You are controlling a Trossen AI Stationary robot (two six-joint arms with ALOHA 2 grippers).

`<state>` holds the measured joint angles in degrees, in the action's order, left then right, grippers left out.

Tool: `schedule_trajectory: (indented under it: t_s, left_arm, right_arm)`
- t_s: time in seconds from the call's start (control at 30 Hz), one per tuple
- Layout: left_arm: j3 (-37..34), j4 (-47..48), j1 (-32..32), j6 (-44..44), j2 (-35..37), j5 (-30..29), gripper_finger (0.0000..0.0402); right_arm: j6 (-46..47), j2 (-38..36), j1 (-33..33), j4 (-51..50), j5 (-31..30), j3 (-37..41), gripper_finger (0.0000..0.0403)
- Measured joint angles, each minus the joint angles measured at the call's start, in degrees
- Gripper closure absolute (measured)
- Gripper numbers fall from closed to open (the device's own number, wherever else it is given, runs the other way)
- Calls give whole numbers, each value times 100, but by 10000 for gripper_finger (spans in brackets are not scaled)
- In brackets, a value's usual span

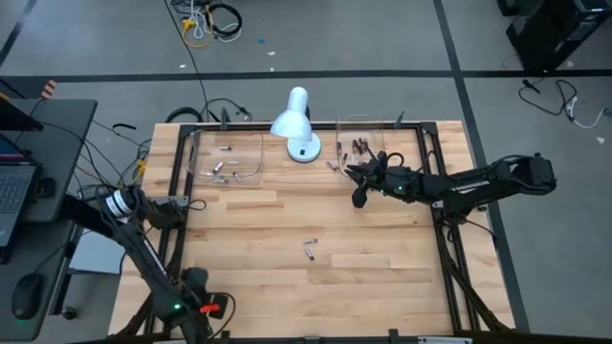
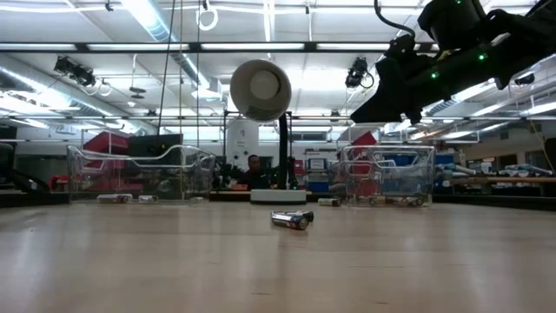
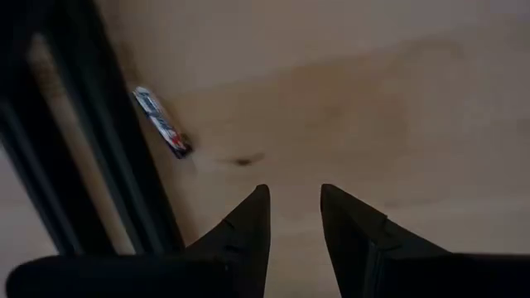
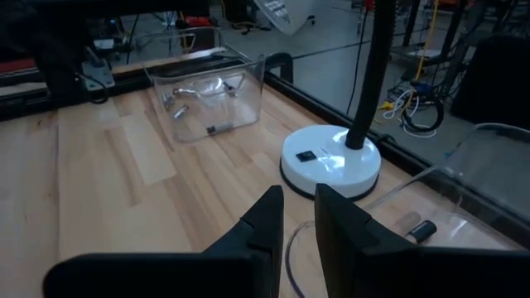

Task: Sort batteries
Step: Put the silver battery in the transparent bin

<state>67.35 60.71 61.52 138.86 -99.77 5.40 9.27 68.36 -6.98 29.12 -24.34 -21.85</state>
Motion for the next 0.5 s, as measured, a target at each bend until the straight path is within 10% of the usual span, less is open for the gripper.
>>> schedule_trajectory:
  t_s: [0.5]
  left_arm:
    - [218,314,-125,-1021,-960,1165,348]
  right_arm:
    - [-47,0,0,44,0,-2,345]
